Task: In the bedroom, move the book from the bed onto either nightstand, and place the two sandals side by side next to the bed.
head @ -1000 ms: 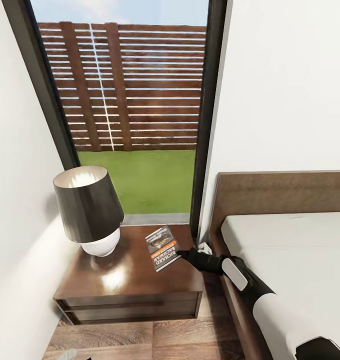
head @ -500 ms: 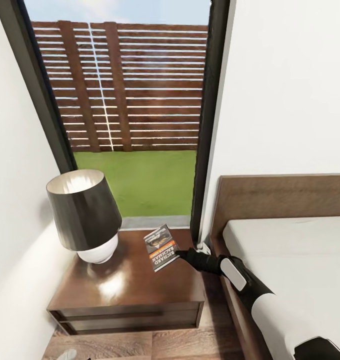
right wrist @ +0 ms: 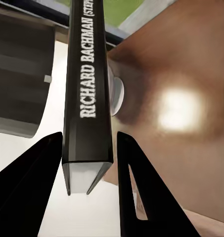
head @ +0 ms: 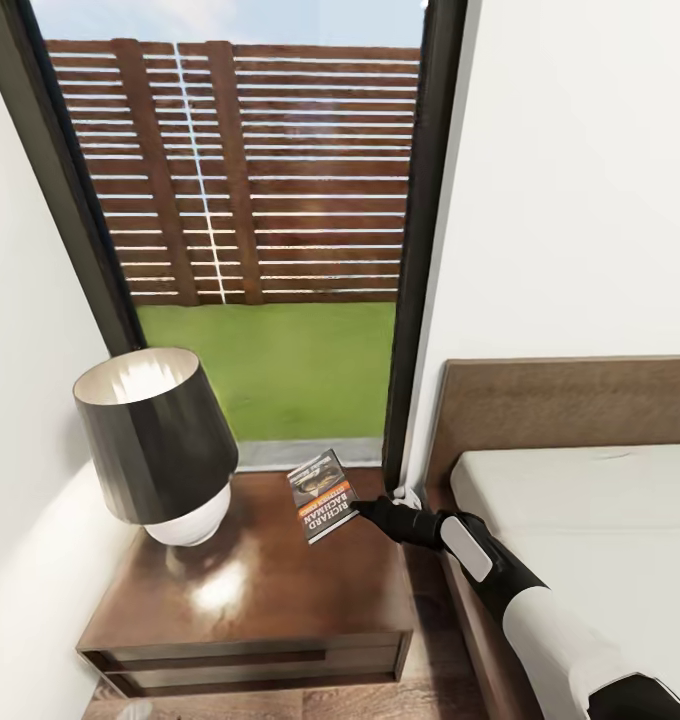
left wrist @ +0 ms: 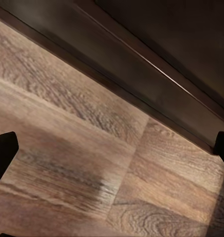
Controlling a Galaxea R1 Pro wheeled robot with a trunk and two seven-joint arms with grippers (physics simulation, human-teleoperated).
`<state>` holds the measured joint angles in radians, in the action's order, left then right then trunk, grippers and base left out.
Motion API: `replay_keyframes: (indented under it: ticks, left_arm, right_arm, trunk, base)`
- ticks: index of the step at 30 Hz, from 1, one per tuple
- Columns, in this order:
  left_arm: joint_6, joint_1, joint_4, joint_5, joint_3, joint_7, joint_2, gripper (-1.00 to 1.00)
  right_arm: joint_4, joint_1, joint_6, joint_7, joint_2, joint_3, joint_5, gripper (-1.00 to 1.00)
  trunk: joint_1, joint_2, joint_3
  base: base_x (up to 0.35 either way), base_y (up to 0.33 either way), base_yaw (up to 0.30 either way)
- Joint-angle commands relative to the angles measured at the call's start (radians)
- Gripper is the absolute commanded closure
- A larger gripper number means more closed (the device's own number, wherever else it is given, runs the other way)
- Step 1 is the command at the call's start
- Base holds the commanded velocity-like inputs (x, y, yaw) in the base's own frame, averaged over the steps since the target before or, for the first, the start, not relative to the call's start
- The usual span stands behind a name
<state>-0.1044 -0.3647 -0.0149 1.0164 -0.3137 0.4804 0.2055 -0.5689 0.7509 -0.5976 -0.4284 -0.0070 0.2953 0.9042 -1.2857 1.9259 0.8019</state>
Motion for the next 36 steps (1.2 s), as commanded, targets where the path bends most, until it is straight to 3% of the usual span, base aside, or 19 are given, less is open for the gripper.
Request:
replay_keyframes:
  ticks: [1, 9, 13, 19, 23, 29, 36]
  left_arm:
    - [-0.005, -0.001, 0.001, 0.005, -0.008, 0.003, 0.000, -1.00]
    - [-0.005, 0.000, 0.001, 0.005, -0.008, 0.003, 0.000, -1.00]
    - [-0.002, 0.000, 0.001, 0.005, -0.008, 0.004, 0.003, -1.00]
    - [0.006, 0.000, 0.001, 0.012, -0.007, 0.021, 0.041, -1.00]
    - [0.010, 0.000, 0.001, 0.017, -0.007, 0.092, 0.072, -1.00]
    - [0.015, 0.000, 0.001, 0.020, -0.007, 0.207, 0.090, -1.00]
    - [0.020, 0.000, 0.001, 0.023, 0.001, 0.254, 0.095, -1.00]
  right_arm:
    - [0.000, 0.001, -0.002, -0.002, -0.001, 0.002, 0.003, 1.00]
    - [0.001, 0.001, -0.002, -0.002, 0.002, 0.002, 0.003, 1.00]
    - [0.005, 0.001, -0.001, -0.002, 0.021, 0.001, 0.001, 1.00]
    - [0.027, 0.001, 0.014, 0.002, 0.052, 0.002, -0.004, 1.00]
    - [0.066, 0.001, 0.043, 0.026, 0.071, 0.002, -0.004, 1.00]
    - [0.092, 0.001, 0.083, 0.065, 0.083, 0.000, -0.002, 1.00]
    - [0.098, 0.001, 0.097, 0.075, 0.086, -0.011, 0.000, 1.00]
  trunk:
    - [0.000, 0.000, 0.001]
    - [0.000, 0.000, 0.001]
    - [0.000, 0.000, 0.001]
    - [0.000, 0.000, 0.001]
    - [0.000, 0.000, 0.001]
    - [0.000, 0.000, 0.001]
    - [0.000, 0.000, 0.001]
  base:
    - [0.112, 0.000, 0.000]
    - [0.043, 0.000, 0.000]
    - [0.008, 0.000, 0.000]
    - [0.002, 0.000, 0.000]
    - [0.000, 0.000, 0.000]
    - [0.000, 0.000, 0.000]
    - [0.000, 0.000, 0.000]
